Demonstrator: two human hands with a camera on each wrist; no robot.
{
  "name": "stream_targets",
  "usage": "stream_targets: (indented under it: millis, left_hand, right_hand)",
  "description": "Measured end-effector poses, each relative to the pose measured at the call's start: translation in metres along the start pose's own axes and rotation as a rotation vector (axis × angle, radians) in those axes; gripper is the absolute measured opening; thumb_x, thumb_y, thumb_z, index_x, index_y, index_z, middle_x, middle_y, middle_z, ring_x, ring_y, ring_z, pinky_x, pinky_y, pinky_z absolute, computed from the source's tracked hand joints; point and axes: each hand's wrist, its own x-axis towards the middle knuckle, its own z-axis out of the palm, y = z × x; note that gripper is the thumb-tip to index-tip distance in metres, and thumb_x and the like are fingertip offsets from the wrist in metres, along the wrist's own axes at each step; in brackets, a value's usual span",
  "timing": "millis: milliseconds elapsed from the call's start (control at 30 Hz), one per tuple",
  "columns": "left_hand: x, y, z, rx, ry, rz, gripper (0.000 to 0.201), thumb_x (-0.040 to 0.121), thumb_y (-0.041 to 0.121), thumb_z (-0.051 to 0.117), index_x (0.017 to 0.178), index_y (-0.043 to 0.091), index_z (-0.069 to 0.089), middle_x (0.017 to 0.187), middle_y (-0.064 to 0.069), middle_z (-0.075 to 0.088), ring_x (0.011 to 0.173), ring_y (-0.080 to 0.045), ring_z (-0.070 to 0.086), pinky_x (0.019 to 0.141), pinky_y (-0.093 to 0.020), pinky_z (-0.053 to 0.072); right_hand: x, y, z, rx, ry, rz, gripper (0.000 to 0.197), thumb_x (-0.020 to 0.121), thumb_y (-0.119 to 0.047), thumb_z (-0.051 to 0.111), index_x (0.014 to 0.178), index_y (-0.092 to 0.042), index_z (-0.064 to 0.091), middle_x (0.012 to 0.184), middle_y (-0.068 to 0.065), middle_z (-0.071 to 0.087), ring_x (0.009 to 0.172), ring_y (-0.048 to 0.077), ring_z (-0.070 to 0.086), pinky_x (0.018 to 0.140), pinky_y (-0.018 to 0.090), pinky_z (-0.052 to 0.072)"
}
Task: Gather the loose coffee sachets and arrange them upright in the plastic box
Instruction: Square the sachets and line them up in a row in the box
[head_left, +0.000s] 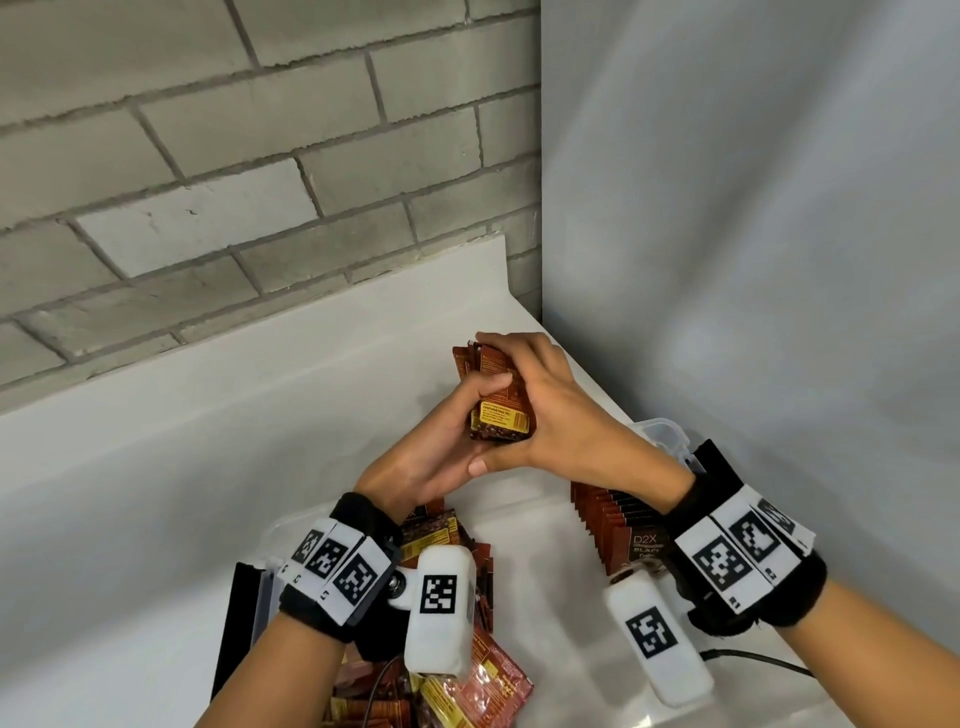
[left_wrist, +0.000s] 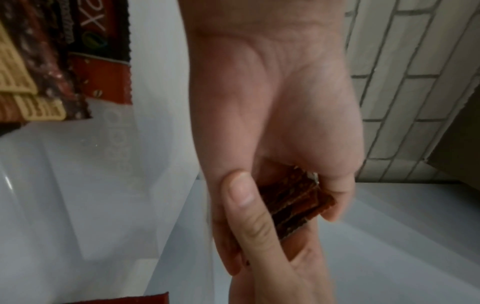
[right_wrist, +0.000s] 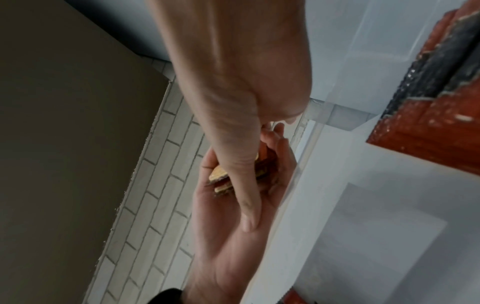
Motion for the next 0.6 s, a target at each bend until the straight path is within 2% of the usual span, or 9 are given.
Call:
stream_targets:
  millis: [67, 133, 200, 233, 333, 433, 500, 600]
  left_hand:
    - [-0.001, 0.000, 0.000, 0.007, -0.008, -0.004, 0.026, 0.089, 0.026, 0.056, 0.110, 0.010, 0.059, 0.092, -0.006, 0.071, 0.090, -0.013, 0.068, 0.077, -0.026, 0.056]
    - [-0.001, 0.001, 0.001, 0.006, -0.022, -0.001, 0.028, 0.089, 0.031, 0.059, 0.107, 0.011, 0.061, 0.091, -0.006, 0.072, 0.088, -0.012, 0.069, 0.074, -0.024, 0.055]
    - [-0.002, 0.001, 0.002, -0.015, -0.033, 0.015, 0.036, 0.082, 0.041, 0.069, 0.104, 0.011, 0.066, 0.092, -0.008, 0.071, 0.089, -0.014, 0.069, 0.073, -0.026, 0.056]
    - [-0.002, 0.001, 0.002, -0.028, -0.035, 0.024, 0.042, 0.078, 0.045, 0.068, 0.102, 0.011, 0.067, 0.092, -0.009, 0.070, 0.089, -0.015, 0.069, 0.074, -0.027, 0.056]
    - [-0.002, 0.002, 0.005, -0.034, -0.032, 0.028, 0.057, 0.080, 0.056, 0.050, 0.111, 0.010, 0.061, 0.100, -0.011, 0.067, 0.095, -0.018, 0.068, 0.085, -0.030, 0.056]
    - [-0.002, 0.001, 0.005, 0.012, 0.006, 0.038, 0.068, 0.075, 0.059, 0.042, 0.118, 0.010, 0.057, 0.109, -0.014, 0.065, 0.102, -0.020, 0.067, 0.091, -0.032, 0.053]
    - [-0.002, 0.000, 0.005, 0.040, 0.022, 0.033, 0.075, 0.070, 0.062, 0.042, 0.122, 0.010, 0.055, 0.116, -0.016, 0.062, 0.105, -0.022, 0.066, 0.094, -0.035, 0.051]
    - [-0.002, 0.001, 0.005, 0.031, 0.031, 0.031, 0.076, 0.070, 0.064, 0.041, 0.120, 0.010, 0.056, 0.113, -0.016, 0.064, 0.106, -0.023, 0.065, 0.094, -0.037, 0.051]
  right_hand:
    - [0.001, 0.000, -0.001, -0.012, 0.029, -0.004, 0.102, 0.055, -0.035, 0.091, 0.139, -0.021, 0.033, 0.126, -0.006, 0.032, 0.123, 0.010, 0.031, 0.105, 0.025, 0.035]
    - [0.001, -0.002, 0.000, -0.021, 0.057, -0.003, 0.096, 0.057, -0.036, 0.090, 0.133, -0.017, 0.036, 0.120, -0.008, 0.031, 0.119, 0.010, 0.033, 0.101, 0.024, 0.036]
    - [0.000, -0.003, 0.000, -0.011, 0.053, -0.025, 0.091, 0.059, -0.035, 0.089, 0.130, -0.017, 0.035, 0.119, -0.008, 0.033, 0.116, 0.010, 0.036, 0.098, 0.026, 0.039]
    - [0.000, -0.003, 0.000, 0.002, 0.036, -0.030, 0.089, 0.061, -0.033, 0.088, 0.130, -0.019, 0.034, 0.119, -0.008, 0.036, 0.115, 0.009, 0.039, 0.096, 0.026, 0.041]
    - [-0.003, -0.008, -0.002, 0.027, -0.032, 0.011, 0.085, 0.066, -0.031, 0.084, 0.132, -0.027, 0.029, 0.111, -0.013, 0.038, 0.107, 0.007, 0.043, 0.087, 0.023, 0.042]
    - [-0.004, -0.011, -0.003, -0.016, -0.026, -0.018, 0.087, 0.069, -0.027, 0.082, 0.137, -0.022, 0.029, 0.104, -0.030, 0.030, 0.109, 0.003, 0.035, 0.095, 0.027, 0.040]
    - [-0.004, -0.013, -0.003, -0.032, -0.019, -0.043, 0.086, 0.069, -0.026, 0.081, 0.138, -0.019, 0.031, 0.105, -0.027, 0.029, 0.110, 0.001, 0.032, 0.098, 0.030, 0.039]
    - [-0.003, -0.011, -0.003, -0.050, -0.001, -0.051, 0.085, 0.069, -0.027, 0.082, 0.138, -0.017, 0.034, 0.114, -0.015, 0.033, 0.111, 0.003, 0.031, 0.098, 0.028, 0.037]
